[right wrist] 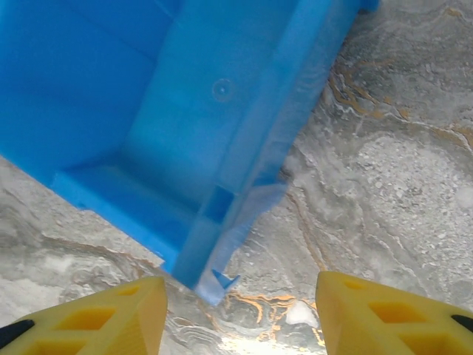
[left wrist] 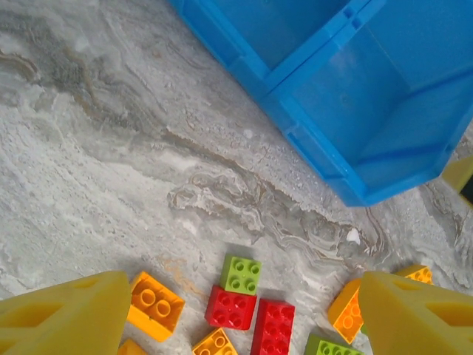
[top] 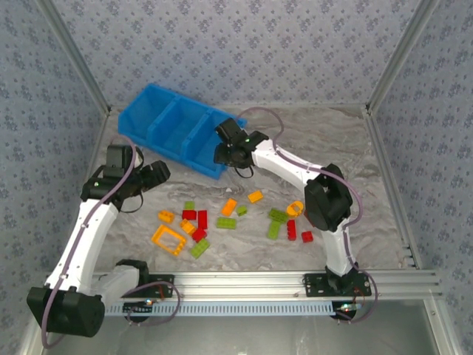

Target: Sort the legos into containers by color

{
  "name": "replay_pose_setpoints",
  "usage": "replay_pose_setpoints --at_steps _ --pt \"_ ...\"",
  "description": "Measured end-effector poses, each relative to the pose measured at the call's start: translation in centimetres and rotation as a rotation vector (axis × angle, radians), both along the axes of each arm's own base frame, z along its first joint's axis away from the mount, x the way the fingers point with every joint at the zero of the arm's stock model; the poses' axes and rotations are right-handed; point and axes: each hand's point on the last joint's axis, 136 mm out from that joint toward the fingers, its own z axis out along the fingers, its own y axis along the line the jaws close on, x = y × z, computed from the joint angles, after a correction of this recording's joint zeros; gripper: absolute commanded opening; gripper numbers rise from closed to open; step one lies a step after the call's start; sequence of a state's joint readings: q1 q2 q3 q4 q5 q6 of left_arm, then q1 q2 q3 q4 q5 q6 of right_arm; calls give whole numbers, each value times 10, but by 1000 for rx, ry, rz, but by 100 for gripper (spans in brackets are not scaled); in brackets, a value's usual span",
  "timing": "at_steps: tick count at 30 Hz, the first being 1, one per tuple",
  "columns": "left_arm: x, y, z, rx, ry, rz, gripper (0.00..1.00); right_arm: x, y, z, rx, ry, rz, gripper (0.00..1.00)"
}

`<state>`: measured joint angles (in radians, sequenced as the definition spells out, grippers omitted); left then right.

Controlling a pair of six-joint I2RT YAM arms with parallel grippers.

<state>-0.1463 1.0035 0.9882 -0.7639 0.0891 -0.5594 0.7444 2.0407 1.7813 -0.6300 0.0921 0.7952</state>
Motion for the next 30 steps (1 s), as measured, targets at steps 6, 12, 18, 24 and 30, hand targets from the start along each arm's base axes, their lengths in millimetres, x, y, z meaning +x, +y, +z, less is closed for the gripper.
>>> replay_pose_setpoints --at_steps 6,12,18,24,30 --pt "-8 -7 -14 -18 36 -28 81 8 11 0 11 6 -7 54" --pt "-14 -23 -4 -92 7 -91 84 13 14 -27 -27 57 -22 36" --pt "-23 -37 4 -147 0 -154 84 17 9 -21 -43 63 -30 24" --pt "-28 -41 10 -166 -18 -174 84 33 -24 -21 -104 65 -90 7" --pt "-29 -43 11 -177 -17 -184 84 51 -72 -21 -216 44 -86 1"
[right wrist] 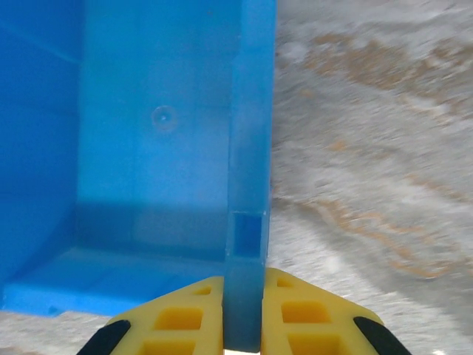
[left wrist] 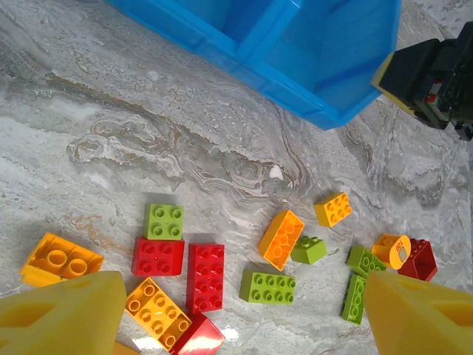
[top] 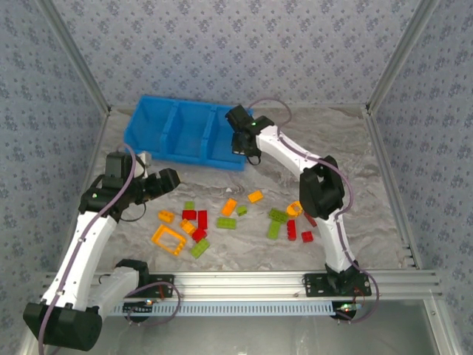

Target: Sort the legos into containers by color

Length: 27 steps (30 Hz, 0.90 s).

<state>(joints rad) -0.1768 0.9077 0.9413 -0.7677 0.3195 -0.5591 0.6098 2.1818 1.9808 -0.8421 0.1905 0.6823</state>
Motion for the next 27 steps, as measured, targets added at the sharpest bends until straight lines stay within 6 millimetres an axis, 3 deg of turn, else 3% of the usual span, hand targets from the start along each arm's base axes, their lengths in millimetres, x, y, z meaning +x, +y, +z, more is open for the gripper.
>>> replay_pose_setpoints --at_steps 4,11,14,19,27 --pt "0 -1 0 -5 0 -5 84 -8 -43 0 -87 14 35 0" --pt "-1 -2 -3 -7 6 -7 84 -34 -139 -1 -187 78 38 0" --pt "-1 -2 -5 -6 10 -8 84 -39 -166 -1 -222 90 37 0" --pt "-3 -3 -12 -13 25 -14 83 -37 -186 -2 -238 92 41 1" --pt "-7 -5 -19 -27 56 -12 80 -38 -197 -1 -250 86 49 48"
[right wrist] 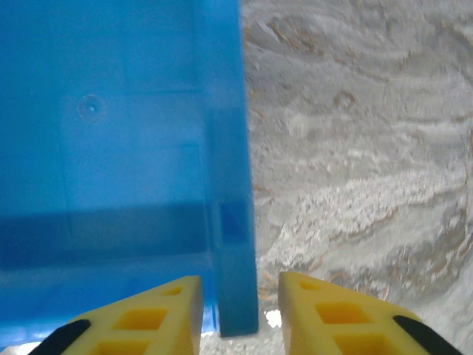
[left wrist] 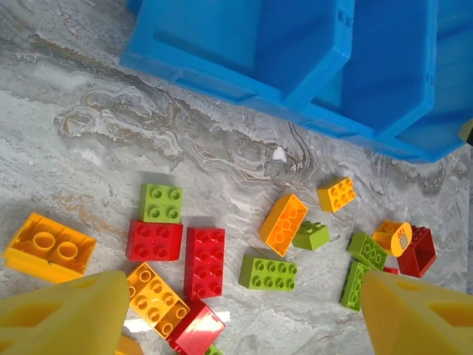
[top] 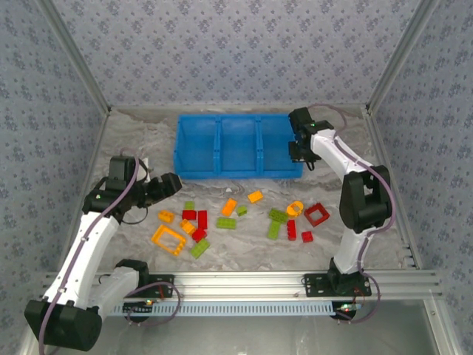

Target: Sort the legos into containers by color

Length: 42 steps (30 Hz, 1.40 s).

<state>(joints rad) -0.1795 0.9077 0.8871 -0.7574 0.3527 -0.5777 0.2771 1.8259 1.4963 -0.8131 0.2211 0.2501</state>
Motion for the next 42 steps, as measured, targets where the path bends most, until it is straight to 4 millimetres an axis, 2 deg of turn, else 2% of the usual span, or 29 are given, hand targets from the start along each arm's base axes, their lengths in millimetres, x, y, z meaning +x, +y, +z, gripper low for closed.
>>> replay_pose_setpoints --at_steps 3,7,9,10,12,13,15,17,20,22,26,29,33,38,42 --pt "-5 1 -5 11 32 1 77 -4 1 21 13 -45 4 54" --pt "-20 6 -15 62 119 24 66 -17 15 86 71 -209 33 54" --pt "-28 8 -21 82 170 51 64 -32 37 123 127 -318 96 58" --pt "-33 8 -25 88 199 65 63 -45 55 139 173 -370 153 61" --pt "-44 5 -38 93 247 81 63 -82 99 157 294 -445 311 64" --pt "-52 2 -48 101 274 84 63 -103 122 159 357 -469 401 64" --pt "-69 -2 -68 127 323 81 62 -154 161 151 466 -488 594 64" --pt "-83 -3 -87 157 364 94 59 -207 189 129 539 -482 785 65" --pt "-91 0 -106 170 398 161 55 -262 207 102 582 -457 957 62" --pt "-93 3 -116 169 418 224 52 -280 212 96 589 -455 1007 59" --pt "-84 7 -124 163 435 341 38 -296 227 98 605 -486 1054 59" --pt "-76 7 -132 158 452 415 30 -300 237 93 595 -493 1066 59" --pt "-71 7 -146 177 485 474 24 -299 248 83 575 -488 1072 59" --pt "-70 10 -155 191 506 520 21 -296 255 72 551 -472 1069 58" --pt "-73 15 -163 191 506 551 9 -295 257 71 545 -472 1066 56"
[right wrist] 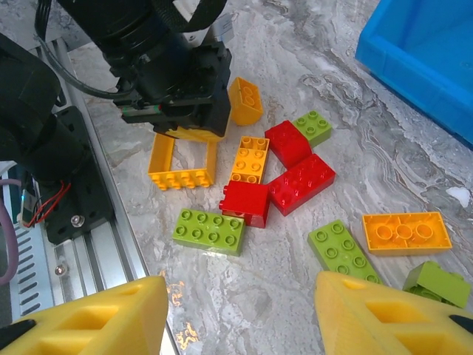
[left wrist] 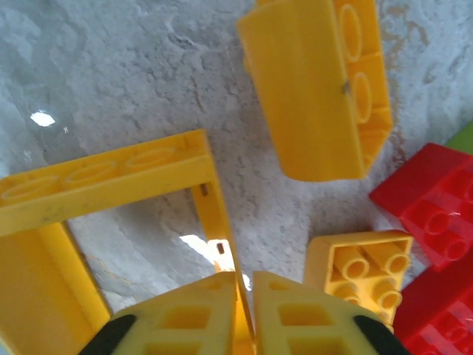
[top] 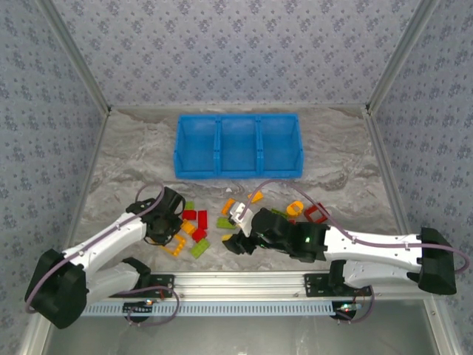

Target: Sort the legos into containers by color

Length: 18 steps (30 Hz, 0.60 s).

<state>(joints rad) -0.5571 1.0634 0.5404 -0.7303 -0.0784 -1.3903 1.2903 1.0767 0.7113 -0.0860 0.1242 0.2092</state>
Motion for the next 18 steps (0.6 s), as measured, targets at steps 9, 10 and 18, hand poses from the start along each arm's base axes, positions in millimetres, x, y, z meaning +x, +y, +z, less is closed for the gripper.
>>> replay_pose_setpoints --at_steps 9,10,18 --pt "0 7 4 2 -50 34 0 4 1 1 7 -8 -17 54" --pt "0 9 6 6 -58 35 0 4 2 2 8 -9 -18 54" --pt "14 14 83 59 -207 -50 0 15 3 20 37 -46 -71 55"
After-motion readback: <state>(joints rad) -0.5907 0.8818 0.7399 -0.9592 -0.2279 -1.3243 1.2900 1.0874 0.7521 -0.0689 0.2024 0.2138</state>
